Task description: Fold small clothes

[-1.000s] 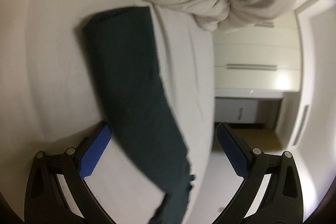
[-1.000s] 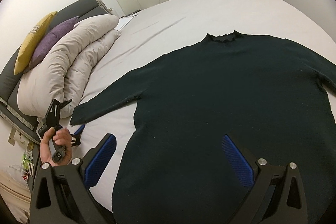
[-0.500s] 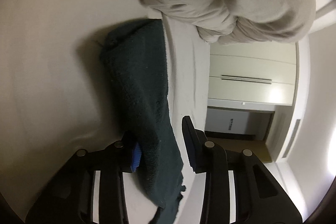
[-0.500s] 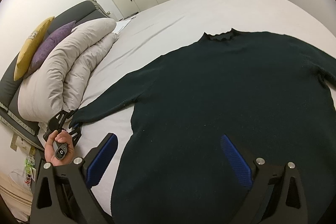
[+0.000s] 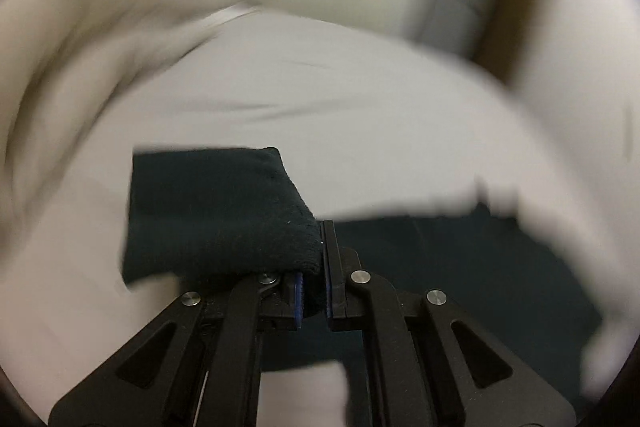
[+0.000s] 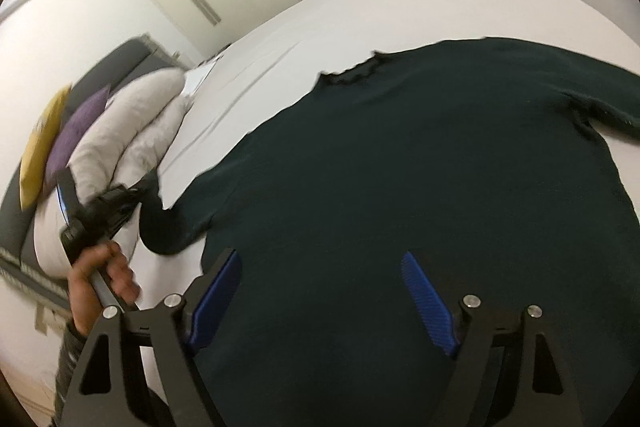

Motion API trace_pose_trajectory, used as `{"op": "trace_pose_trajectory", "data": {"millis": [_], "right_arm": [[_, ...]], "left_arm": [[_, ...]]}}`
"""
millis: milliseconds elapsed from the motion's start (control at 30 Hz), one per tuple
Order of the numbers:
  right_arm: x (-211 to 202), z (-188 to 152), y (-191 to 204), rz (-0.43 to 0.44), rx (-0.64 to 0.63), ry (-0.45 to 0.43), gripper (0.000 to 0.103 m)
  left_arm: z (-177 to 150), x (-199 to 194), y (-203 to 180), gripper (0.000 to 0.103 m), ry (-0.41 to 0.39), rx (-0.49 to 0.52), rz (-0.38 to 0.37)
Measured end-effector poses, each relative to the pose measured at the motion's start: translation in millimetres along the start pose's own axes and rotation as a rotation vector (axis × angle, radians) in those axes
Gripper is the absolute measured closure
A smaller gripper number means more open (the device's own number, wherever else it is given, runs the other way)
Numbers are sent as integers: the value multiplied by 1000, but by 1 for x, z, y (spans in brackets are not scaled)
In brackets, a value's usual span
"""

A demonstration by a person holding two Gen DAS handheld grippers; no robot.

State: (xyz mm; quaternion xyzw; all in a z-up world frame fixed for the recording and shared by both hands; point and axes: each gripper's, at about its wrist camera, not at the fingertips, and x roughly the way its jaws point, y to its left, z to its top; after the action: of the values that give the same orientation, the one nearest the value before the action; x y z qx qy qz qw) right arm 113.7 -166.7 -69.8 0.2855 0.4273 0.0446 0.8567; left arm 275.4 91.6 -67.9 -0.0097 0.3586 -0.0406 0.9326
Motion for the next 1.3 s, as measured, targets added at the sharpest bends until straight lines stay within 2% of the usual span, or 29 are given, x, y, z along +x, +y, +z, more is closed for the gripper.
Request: {"op": "trace_pose_trajectory", "data": {"millis": [67,133,167,233,367,433,533,633,700,800,867,933,967,1033,1167,1233,1300], "right_arm": [[3,11,-15,6,31,4,18],[9,22,-29,24,59,24,18],[13,26,-34,39,70,36,18],[26,38,-44,85,97,76,18],[64,60,-46,170,130,159,18],[95,68,-39,234,180,238,18],[127,76,-23,326,220,302,18],[156,80,-5,340,243,365,19],[174,82,5,361,256,409,24],[199,85,18,362,253,465,44],[206,86,25,368,227,478,78],[206,88,33,335,155,464,89],[203,91,35,324,125,449,92],[189,103,34,304,73,396,93],[165,132,16,235,37,315,94],[150,142,-2,194,41,275,94],[140,149,-23,155,64,244,94]], "left_arm": [[-23,19,-67,97,32,271,56],[-59,32,-111,97,26,485,132],[-75,36,-122,97,13,559,171],[-88,36,-128,97,7,606,182],[-90,38,-127,97,-13,610,189],[-88,42,-124,97,-24,620,189],[-95,38,-125,97,-29,618,179],[-96,25,-134,97,-44,586,160],[-93,23,-131,97,-52,566,149],[-91,19,-130,97,-65,544,135],[-90,19,-129,97,-62,532,129],[-88,18,-129,96,-60,523,117],[-87,15,-128,96,-68,523,109],[-87,5,-134,94,-95,537,70],[-86,-19,-140,93,-138,536,-58],[-77,-26,-130,93,-133,472,-133],[-64,-27,-109,93,-126,367,-175]]}}
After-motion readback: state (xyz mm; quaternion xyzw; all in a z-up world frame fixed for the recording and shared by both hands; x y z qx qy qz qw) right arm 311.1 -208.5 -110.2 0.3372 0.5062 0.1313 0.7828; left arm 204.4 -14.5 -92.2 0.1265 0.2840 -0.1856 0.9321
